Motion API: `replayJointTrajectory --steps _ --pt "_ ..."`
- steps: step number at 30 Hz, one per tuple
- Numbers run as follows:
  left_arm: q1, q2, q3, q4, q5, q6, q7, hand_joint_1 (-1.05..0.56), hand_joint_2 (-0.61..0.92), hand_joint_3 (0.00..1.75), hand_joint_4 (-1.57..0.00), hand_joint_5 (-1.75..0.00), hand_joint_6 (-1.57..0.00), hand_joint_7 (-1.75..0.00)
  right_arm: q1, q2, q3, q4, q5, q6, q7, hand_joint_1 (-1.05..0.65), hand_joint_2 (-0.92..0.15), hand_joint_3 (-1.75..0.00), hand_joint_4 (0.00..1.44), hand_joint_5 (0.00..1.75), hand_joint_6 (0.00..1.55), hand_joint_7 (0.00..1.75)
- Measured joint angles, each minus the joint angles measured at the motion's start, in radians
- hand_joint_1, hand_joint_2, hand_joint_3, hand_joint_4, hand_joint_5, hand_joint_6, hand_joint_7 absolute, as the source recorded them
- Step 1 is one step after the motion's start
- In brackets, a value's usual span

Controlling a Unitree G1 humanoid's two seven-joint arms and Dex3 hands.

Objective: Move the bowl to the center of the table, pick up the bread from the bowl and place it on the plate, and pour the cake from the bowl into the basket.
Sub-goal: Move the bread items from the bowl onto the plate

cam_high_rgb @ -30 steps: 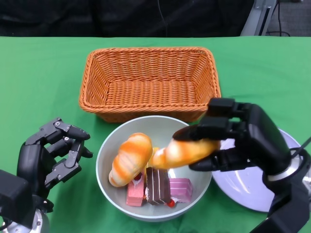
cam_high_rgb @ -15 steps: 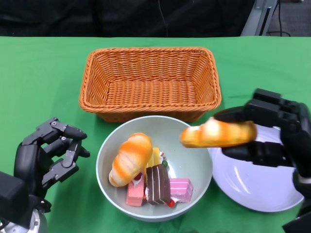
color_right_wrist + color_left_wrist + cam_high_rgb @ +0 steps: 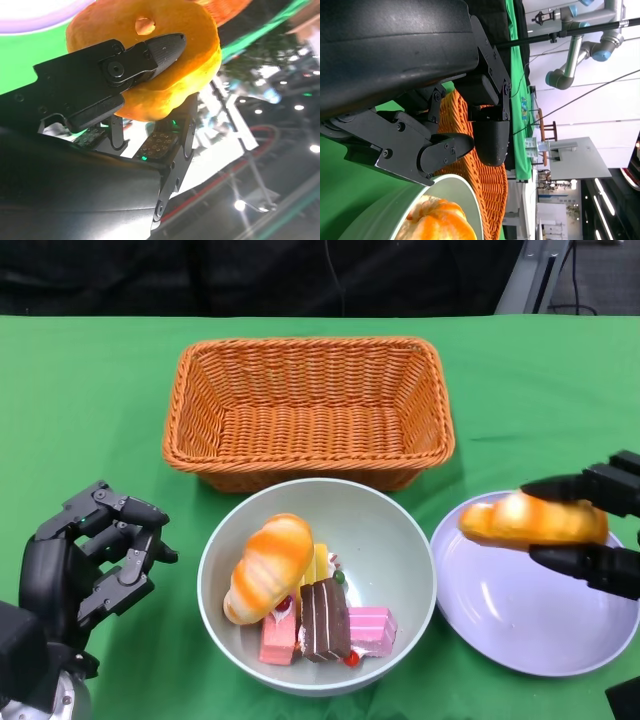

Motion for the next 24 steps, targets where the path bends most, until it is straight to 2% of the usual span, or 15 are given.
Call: replayJointTrajectory --steps 4,9,14,18,24 --pt "0.000 -0.001 0.000 0.000 0.000 0.000 0.000 -0.07 0.76 0.72 -0.80 -1.45 -0.84 -1.11 -0.047 -0.013 0.041 0.096 -0.060 0.033 -0.096 -0.10 -0.83 -0.01 0.90 1.28 1.09 0.43" --pt "0.000 -0.001 0.000 0.000 0.000 -0.001 0.000 -0.07 0.76 0.71 -0.80 -1.46 -0.84 -1.12 -0.107 -0.032 0.119 0.180 -0.140 0.094 -0.230 -0.10 -0.80 -0.01 0.93 1.17 1.12 0.38" --pt "0.000 -0.001 0.000 0.000 0.000 -0.002 0.000 -0.07 0.77 0.70 -0.79 -1.46 -0.84 -1.13 -0.169 -0.038 0.220 0.274 -0.212 0.166 -0.356 -0.12 -0.81 -0.01 0.92 1.22 1.14 0.35" --pt "0.000 -0.001 0.000 -0.004 0.000 -0.002 0.000 -0.07 0.77 0.69 -0.80 -1.46 -0.83 -1.13 -0.202 -0.037 0.297 0.337 -0.237 0.210 -0.416 -0.14 -0.82 -0.01 0.91 1.22 1.12 0.32" --pt "0.000 -0.001 0.000 -0.012 -0.001 -0.002 0.000 -0.07 0.78 0.68 -0.80 -1.45 -0.84 -1.14 -0.221 -0.024 0.396 0.404 -0.244 0.224 -0.427 -0.18 -0.85 -0.02 0.90 1.21 1.10 0.31"
